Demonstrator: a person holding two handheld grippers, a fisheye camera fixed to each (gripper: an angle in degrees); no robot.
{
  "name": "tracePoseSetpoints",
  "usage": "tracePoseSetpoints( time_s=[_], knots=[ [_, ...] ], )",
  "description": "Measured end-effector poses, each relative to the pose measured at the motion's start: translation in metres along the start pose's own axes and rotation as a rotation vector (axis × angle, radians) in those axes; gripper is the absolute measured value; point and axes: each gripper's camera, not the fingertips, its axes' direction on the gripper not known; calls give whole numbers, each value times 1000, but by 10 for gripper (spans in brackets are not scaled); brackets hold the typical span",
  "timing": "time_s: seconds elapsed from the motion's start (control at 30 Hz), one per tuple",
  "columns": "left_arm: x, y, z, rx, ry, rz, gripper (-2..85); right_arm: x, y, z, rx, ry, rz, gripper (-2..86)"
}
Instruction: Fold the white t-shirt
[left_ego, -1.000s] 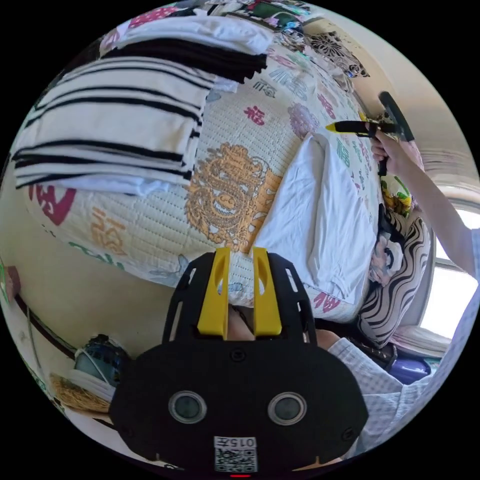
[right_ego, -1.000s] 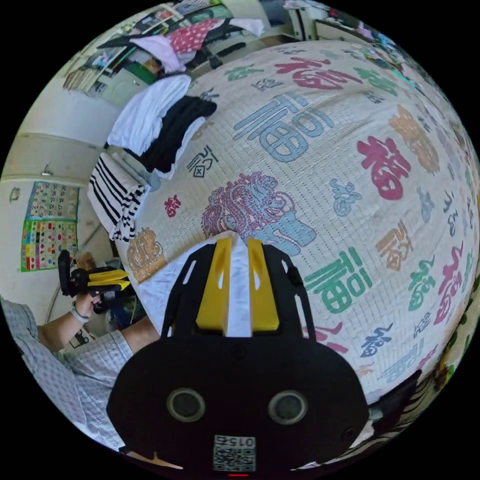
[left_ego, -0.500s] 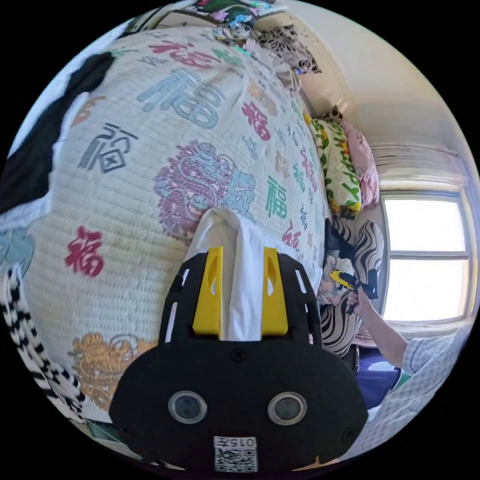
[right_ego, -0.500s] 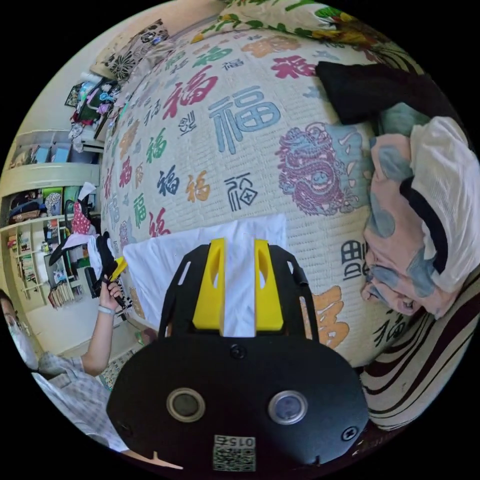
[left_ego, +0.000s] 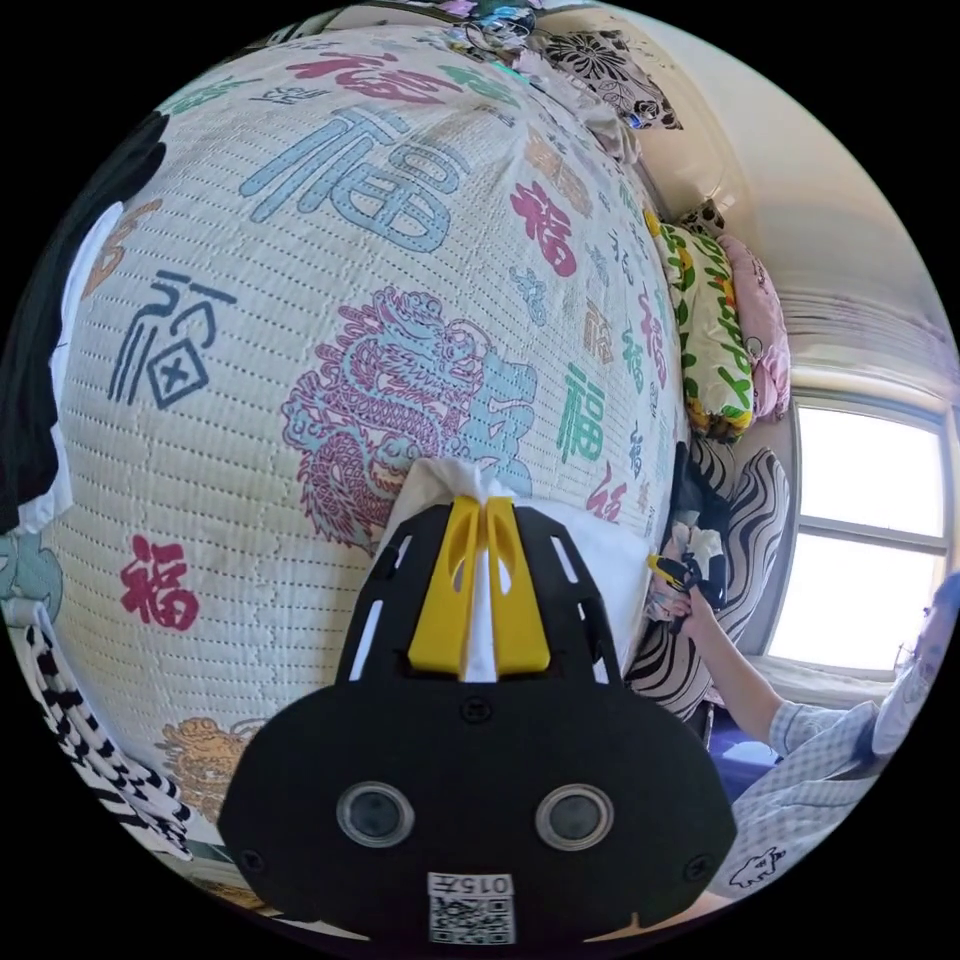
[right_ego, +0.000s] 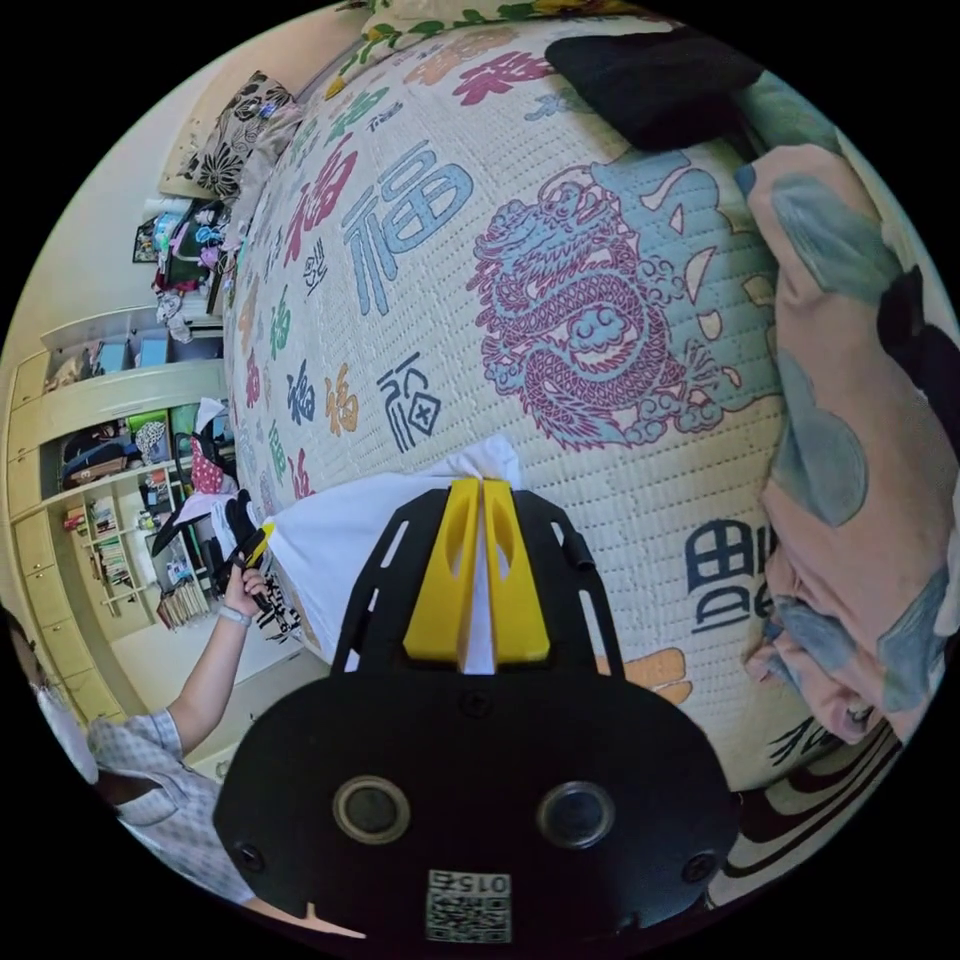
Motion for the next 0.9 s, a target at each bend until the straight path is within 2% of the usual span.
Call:
tracePoseSetpoints(
  time_s=[0.2,0.27,0.33,0.43,0.53,0.7,0.83,0.9],
  knots=[
    [15,38,13,9,-40,58,64,6,35,-11,-31,70,-184,41],
    [19,68,20,-28,-53,75,71,6,73,-7,-110,96,-273,51],
    [19,111,44,-148,-74,70,78,11,100,6,-198,93,-303,54],
    [15,154,82,-250,-104,51,83,25,135,38,-308,76,-303,72],
    [11,171,120,-276,-70,16,82,39,151,69,-373,31,-274,77],
    [12,172,158,-287,-87,38,28,60,159,82,-338,-10,-202,14],
    [22,184,163,-273,-23,65,-1,74,172,69,-321,-38,-190,1],
    [31,193,169,-296,-52,106,-2,78,179,64,-311,-27,-195,-1]
  ],
)
